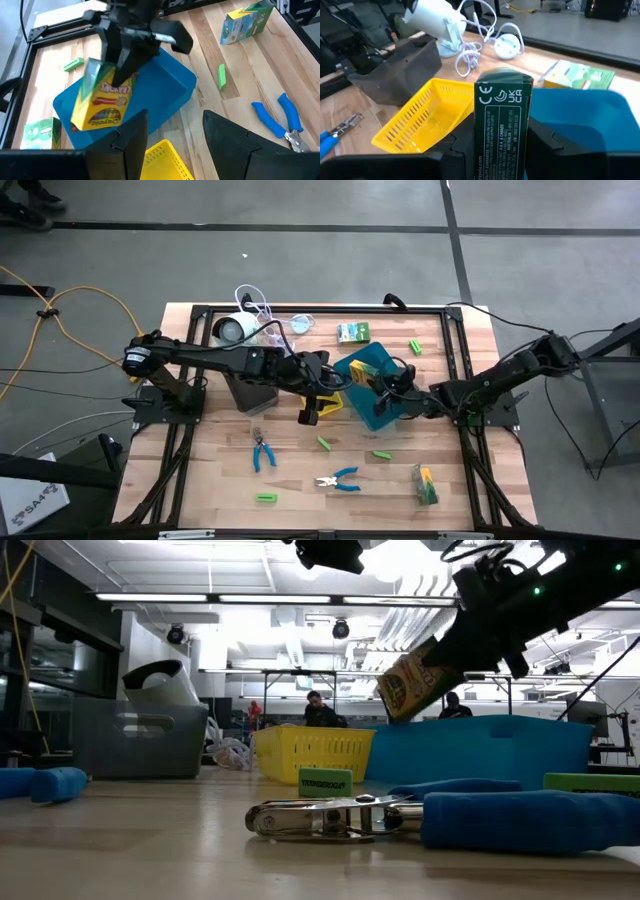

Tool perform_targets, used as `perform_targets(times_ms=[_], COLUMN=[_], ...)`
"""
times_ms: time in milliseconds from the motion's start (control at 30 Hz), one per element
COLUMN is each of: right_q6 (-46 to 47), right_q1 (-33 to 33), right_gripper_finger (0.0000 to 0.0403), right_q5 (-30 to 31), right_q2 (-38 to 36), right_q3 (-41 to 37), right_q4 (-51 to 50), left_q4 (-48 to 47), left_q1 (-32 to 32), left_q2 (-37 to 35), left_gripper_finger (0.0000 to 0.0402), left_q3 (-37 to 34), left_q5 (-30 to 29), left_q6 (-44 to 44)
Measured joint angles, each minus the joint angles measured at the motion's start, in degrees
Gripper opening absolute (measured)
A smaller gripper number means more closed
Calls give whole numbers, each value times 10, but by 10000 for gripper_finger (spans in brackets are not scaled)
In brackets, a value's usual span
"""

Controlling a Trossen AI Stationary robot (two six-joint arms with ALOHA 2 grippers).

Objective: Pick & Place School Supplies
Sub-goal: Put the crayons box into the blue bin

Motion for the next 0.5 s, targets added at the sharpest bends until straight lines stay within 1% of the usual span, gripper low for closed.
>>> perform_targets(times_ms=[267, 500], right_q6=[96, 137], right_q1=[-30, -40], right_gripper_finger=[106, 109], right_q5=[-4, -13], right_q2=[54, 101], right_q3=[0, 0], right_q4=[13, 47], left_q4=[0, 0], left_q1=[-2, -13], left_q2=[0, 0], left_gripper_finger=[182, 182], left_q3=[0, 0], left_q5=[0, 0], left_q6=[-4, 0])
